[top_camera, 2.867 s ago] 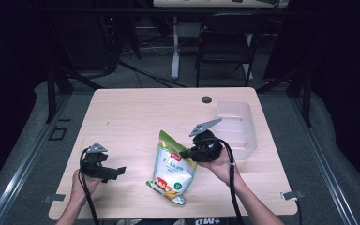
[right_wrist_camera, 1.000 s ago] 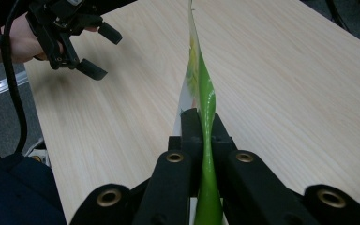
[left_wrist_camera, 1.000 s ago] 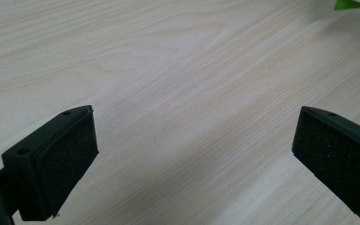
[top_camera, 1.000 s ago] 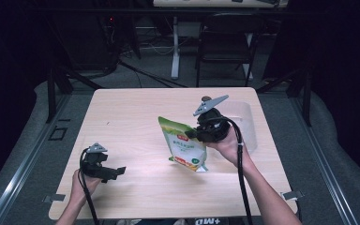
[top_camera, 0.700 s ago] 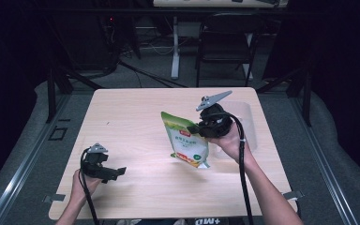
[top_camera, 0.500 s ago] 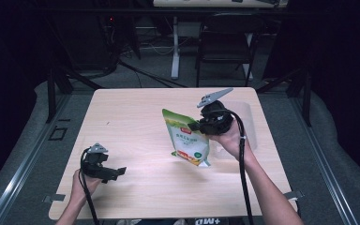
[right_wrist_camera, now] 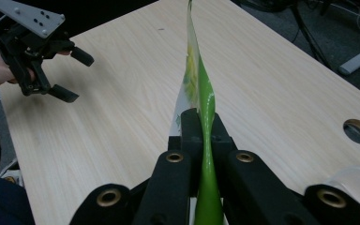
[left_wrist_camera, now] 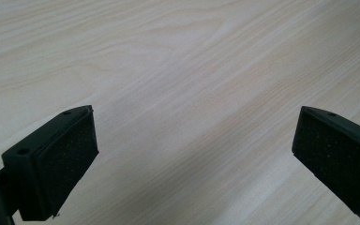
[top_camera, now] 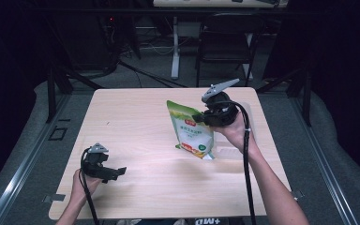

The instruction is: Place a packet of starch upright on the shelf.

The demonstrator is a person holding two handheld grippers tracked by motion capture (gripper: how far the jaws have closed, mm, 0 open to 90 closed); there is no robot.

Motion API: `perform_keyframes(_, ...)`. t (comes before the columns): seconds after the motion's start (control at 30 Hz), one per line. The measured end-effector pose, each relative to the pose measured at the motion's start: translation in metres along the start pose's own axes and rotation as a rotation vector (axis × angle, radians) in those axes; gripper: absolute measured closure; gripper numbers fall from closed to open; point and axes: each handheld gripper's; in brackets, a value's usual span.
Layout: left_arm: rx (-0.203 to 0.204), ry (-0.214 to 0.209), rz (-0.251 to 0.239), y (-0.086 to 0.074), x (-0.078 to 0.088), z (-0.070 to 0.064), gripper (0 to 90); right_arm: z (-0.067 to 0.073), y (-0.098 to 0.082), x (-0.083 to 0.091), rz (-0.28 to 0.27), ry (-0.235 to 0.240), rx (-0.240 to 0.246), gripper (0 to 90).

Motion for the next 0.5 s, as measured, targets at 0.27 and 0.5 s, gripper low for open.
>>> perform_keyframes(0.27,-0.002,0.002,0.003,0.000,0.001,0.000,0.4,-0.009,0.009,0.006,-0.013,-0.027,-0.004,90.0)
perform_keyframes(0.5,0.000,0.002,0.002,0.000,0.001,0.000,0.4,-0.017,0.014,0.012,-0.026,-0.031,-0.007,90.0)
Point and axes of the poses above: each handheld gripper's, and its own axes: x roughly backward along the jaws, y roughly out of its top, z roughly to its left, and after that the axes turned 13 degrees about -x, right-handed
